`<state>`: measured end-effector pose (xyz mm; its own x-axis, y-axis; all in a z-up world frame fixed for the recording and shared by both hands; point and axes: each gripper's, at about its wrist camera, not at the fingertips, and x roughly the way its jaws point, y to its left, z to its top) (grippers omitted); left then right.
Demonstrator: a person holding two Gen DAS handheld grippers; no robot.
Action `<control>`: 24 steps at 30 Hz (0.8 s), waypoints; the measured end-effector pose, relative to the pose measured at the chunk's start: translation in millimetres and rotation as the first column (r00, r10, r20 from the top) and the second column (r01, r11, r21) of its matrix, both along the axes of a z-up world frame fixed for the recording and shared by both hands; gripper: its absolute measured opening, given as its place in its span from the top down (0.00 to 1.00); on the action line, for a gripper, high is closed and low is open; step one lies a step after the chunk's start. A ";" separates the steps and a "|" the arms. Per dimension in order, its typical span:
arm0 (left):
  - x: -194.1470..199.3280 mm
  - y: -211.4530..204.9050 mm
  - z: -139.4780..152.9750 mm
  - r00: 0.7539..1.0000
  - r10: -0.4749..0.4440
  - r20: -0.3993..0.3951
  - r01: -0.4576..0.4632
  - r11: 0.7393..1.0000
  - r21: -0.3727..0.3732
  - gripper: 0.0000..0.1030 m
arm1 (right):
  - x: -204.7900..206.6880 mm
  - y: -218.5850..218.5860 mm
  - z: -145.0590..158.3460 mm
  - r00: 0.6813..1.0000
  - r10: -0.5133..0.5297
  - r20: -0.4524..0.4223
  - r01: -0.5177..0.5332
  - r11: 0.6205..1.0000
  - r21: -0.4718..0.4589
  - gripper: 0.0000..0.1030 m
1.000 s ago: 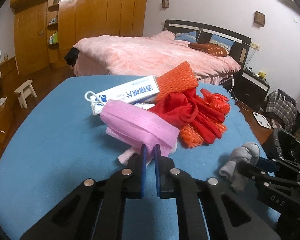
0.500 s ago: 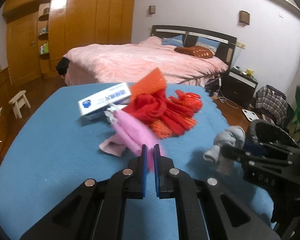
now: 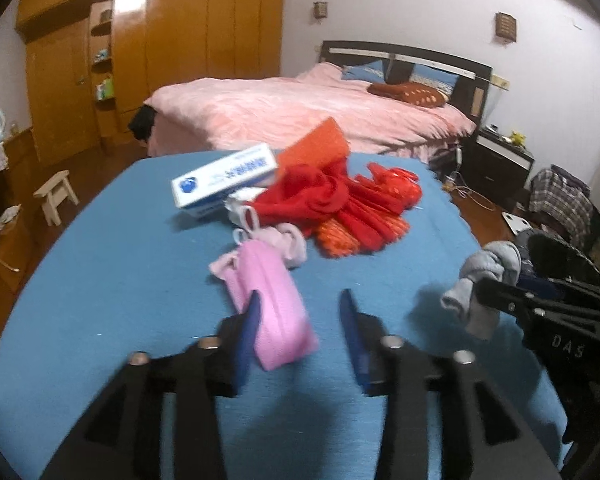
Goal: Collect trash
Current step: 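Grasp the pink mask by its strap with the left gripper and lift it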
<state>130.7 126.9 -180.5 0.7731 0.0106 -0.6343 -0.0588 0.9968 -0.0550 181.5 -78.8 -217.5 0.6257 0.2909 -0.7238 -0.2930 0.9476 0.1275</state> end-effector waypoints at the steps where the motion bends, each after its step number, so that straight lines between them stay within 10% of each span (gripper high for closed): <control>1: 2.2 2.9 -0.5 1.000 0.011 -0.006 -0.011 1.000 0.000 0.53 | 0.9 1.8 -1.6 1.000 0.002 -0.004 -0.002 1.000 0.002 0.62; 8: 26.1 17.3 -24.5 0.989 0.054 -0.137 -0.058 0.998 -0.026 0.46 | 4.4 7.3 -12.0 0.999 0.008 -0.034 -0.008 1.000 -0.006 0.62; 15: 28.6 17.5 -31.9 0.986 0.001 -0.169 -0.014 0.997 -0.076 0.90 | 5.2 5.6 -14.1 0.999 0.002 -0.041 -0.003 1.000 -0.008 0.62; 24: 13.1 10.1 0.3 0.998 -0.020 -0.056 0.016 0.998 -0.065 0.93 | 1.3 -2.0 2.5 1.000 -0.002 -0.004 0.002 1.000 0.016 0.62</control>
